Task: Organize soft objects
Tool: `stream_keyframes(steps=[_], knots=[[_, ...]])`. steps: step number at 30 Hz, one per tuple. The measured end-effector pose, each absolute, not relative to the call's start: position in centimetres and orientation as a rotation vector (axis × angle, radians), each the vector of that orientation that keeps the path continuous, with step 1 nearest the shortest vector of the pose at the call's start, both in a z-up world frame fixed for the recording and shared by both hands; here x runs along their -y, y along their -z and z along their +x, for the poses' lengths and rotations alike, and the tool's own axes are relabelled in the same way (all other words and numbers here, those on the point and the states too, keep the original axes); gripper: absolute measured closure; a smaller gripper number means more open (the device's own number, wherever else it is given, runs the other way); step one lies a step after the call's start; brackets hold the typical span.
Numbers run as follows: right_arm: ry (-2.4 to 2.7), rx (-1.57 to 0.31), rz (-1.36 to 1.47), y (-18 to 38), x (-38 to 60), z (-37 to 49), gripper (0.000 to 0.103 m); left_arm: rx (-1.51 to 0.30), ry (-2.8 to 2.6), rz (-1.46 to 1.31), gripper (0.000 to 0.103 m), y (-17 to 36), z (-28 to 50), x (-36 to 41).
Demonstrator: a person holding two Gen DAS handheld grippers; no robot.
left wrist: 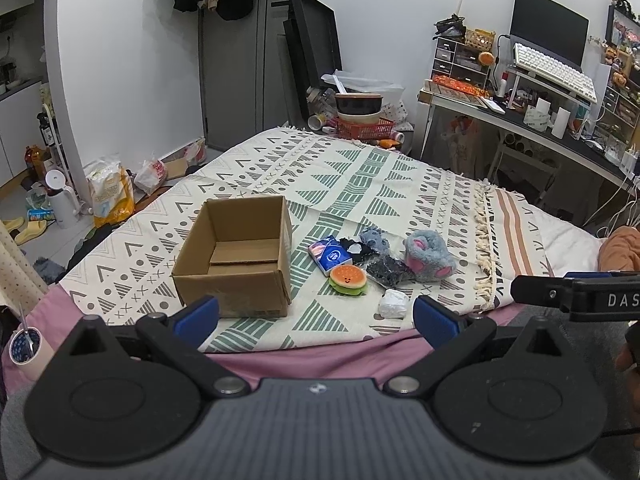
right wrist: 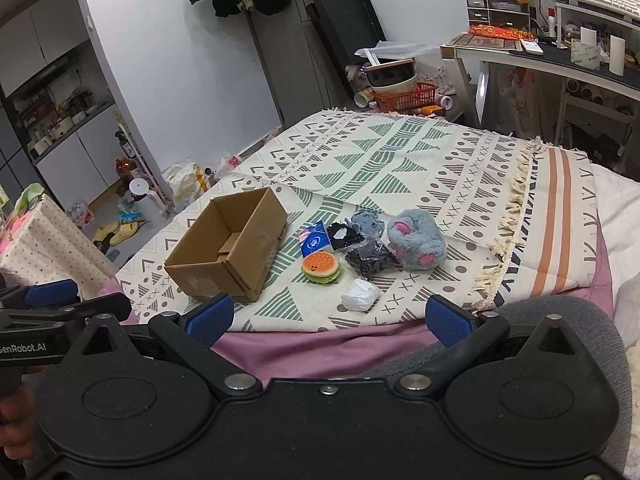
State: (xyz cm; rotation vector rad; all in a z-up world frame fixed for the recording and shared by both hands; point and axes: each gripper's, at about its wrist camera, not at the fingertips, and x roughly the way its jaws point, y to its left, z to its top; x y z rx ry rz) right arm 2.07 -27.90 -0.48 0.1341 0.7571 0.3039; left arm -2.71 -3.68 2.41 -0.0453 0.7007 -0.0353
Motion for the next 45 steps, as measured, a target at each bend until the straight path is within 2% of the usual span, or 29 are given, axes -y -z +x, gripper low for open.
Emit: stream_keyframes(steps=[23,36,45], knots=[[-0.320,-0.746,0.125,0.5,28.0,2.3,0.000,-0.670,0.060,-0.048,0.000,-2.3,-2.5,4.6],[-0.318,-0.757,0.149,0.6,28.3,5.6,0.000,-0.683,0.051,-0.074,0.001,-2.6,3.0,4.7],[-0.321,-0.805,0.206,2.3,28.9,8.9,0.000,-0.768,0.009,-0.126,0.001,-1.9,7.6,3.9]])
